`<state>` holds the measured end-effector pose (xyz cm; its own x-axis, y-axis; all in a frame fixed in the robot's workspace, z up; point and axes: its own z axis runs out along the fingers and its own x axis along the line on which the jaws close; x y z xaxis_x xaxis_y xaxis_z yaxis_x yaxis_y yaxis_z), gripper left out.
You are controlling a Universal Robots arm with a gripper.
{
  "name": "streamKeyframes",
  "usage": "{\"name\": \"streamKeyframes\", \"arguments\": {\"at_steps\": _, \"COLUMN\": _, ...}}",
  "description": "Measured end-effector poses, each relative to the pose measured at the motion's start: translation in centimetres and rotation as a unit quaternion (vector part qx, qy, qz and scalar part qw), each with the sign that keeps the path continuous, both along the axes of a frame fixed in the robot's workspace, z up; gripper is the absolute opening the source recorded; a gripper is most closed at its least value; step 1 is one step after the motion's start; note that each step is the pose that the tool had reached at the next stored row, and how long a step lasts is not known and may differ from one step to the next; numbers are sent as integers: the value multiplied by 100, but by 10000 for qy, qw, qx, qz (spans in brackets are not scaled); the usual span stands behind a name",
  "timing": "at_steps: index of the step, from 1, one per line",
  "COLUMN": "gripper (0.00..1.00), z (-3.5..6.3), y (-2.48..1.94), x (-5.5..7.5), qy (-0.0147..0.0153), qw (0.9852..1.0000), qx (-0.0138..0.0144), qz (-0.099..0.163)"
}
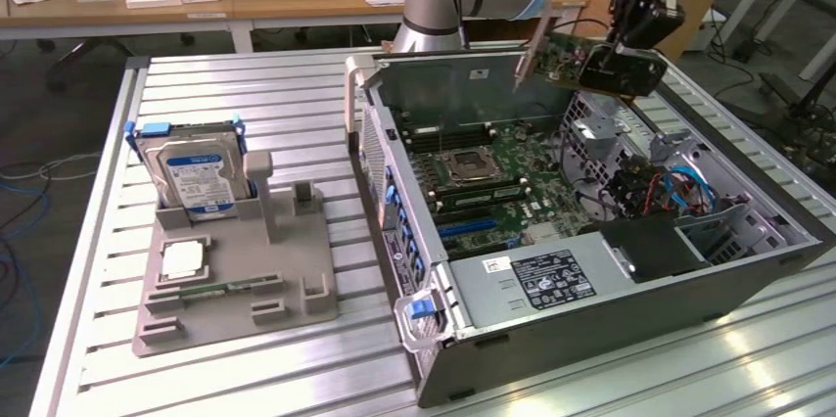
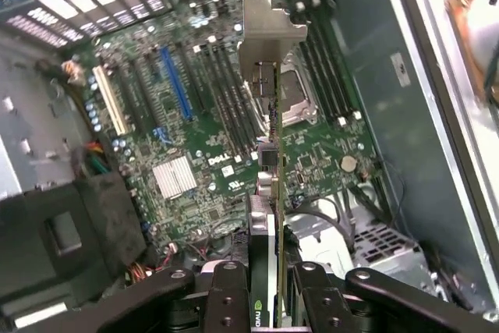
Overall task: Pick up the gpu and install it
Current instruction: 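Insert the gpu into the slot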
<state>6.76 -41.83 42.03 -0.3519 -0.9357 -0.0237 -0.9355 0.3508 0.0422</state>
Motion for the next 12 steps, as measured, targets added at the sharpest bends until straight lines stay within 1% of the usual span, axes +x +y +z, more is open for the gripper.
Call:
{"name": "streamKeyframes", "arguments": {"at_steps": 3, "gripper": 27, "z": -2, "y": 0, "x": 0, "qy": 0, "qw": 9996, "qx": -1, "qz": 275}}
{"name": "streamKeyframes", "arguments": {"at_steps": 7, "gripper": 27, "z": -5, "y": 0, "x": 0, "qy": 0, "qw": 9982, "qx": -1, "qz": 598}}
{"name": "streamKeyframes", "arguments": {"at_steps": 10, "gripper": 27, "z": -7, "y": 0, "x": 0, "qy": 0, "qw": 9965, "qx": 0, "qz": 841}}
{"name": "streamKeyframes", "arguments": {"at_steps": 12, "gripper": 27, "z": -9, "y": 0, "x": 0, "qy": 0, "qw": 9948, "qx": -1, "qz": 1022}}
